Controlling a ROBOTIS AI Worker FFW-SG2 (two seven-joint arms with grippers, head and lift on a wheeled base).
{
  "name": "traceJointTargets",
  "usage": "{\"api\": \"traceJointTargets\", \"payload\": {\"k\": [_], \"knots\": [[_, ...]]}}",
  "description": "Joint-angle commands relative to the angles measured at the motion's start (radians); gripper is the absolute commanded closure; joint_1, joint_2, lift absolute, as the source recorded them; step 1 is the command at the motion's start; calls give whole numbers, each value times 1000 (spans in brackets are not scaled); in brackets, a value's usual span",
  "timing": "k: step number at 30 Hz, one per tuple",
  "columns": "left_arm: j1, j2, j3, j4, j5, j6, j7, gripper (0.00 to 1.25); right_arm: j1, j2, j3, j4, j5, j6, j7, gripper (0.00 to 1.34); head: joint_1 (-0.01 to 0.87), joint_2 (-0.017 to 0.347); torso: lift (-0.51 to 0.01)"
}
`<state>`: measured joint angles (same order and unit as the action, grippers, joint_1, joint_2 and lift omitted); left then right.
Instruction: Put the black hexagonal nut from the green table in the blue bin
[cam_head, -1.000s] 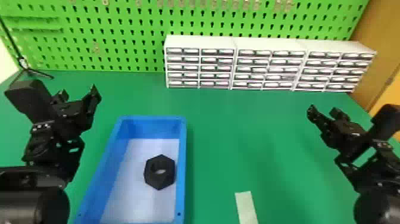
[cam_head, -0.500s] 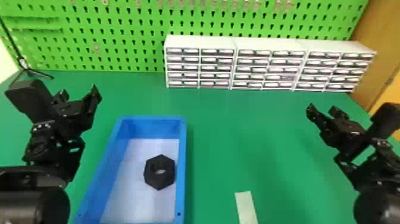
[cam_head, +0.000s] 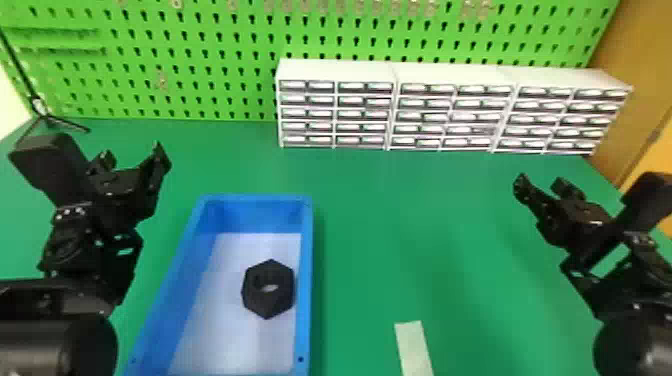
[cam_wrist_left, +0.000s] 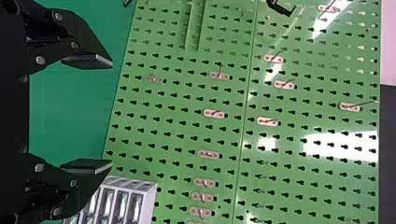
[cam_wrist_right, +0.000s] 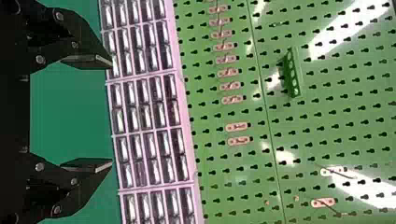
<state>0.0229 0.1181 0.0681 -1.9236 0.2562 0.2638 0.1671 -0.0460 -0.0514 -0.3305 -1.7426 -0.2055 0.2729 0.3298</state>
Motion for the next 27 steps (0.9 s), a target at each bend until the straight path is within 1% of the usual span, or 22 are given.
{"api": "traceJointTargets", "payload": {"k": [1, 27], "knots": [[0, 0, -1, 0, 0, 0, 0, 493, 0, -1, 1, 0, 0, 0, 0, 515, 692, 8, -97], [-1, 0, -2, 0, -3, 0, 0, 493, -2, -2, 2, 0, 0, 0, 0, 515, 692, 8, -97]]}}
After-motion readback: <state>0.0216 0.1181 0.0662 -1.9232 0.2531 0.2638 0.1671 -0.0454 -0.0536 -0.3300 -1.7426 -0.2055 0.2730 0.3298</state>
